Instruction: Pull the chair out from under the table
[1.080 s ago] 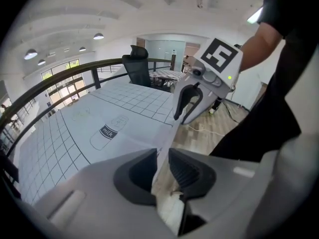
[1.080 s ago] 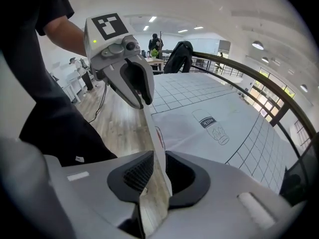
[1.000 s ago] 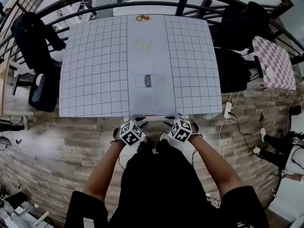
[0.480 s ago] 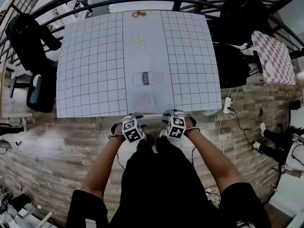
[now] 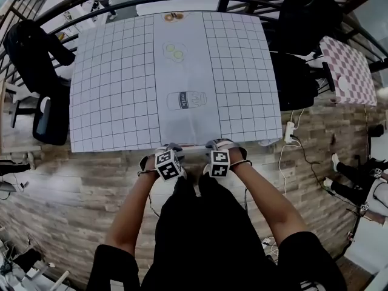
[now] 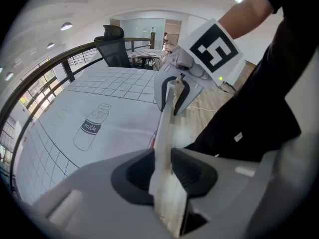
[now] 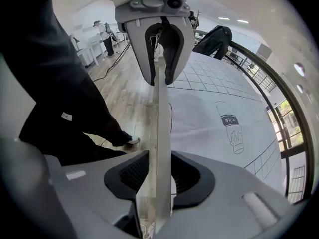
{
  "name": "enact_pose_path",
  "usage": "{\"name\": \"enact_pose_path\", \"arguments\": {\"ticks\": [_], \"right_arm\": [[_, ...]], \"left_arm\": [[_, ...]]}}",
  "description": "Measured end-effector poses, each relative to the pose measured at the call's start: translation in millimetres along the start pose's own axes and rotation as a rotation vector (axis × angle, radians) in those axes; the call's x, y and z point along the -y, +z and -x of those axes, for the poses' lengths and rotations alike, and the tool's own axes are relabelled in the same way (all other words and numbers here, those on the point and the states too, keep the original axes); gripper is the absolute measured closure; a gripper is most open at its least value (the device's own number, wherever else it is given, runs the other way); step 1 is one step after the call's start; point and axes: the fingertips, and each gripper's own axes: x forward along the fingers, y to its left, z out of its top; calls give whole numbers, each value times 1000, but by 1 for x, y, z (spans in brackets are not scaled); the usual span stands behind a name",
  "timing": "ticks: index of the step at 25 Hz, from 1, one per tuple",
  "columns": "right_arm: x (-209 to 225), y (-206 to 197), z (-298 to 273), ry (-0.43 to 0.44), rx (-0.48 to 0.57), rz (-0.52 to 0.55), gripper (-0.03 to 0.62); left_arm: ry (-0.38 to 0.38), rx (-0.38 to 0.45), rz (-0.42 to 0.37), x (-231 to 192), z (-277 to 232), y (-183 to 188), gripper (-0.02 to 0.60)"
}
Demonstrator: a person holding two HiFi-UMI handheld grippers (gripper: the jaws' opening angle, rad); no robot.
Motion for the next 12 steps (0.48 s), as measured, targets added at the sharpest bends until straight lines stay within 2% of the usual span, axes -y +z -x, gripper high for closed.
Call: {"name": "enact_pose_path", "arguments": {"ticks": [3,4,6,12], "right_arm": [[0,1,-2,4,1,-3,464],[0,1,-3,3,1,-4,464],[1,1,-3,-2,6,-12,464],[3,4,-3,23,39,-109,462]], "left_arm": [[-8,-2,5,1,1,2,460],[-9,0,12,1,2,3,421],[-4,-10,10,-1,2,4,410],[-36,-111,-110,2,-20,-10,408]]}}
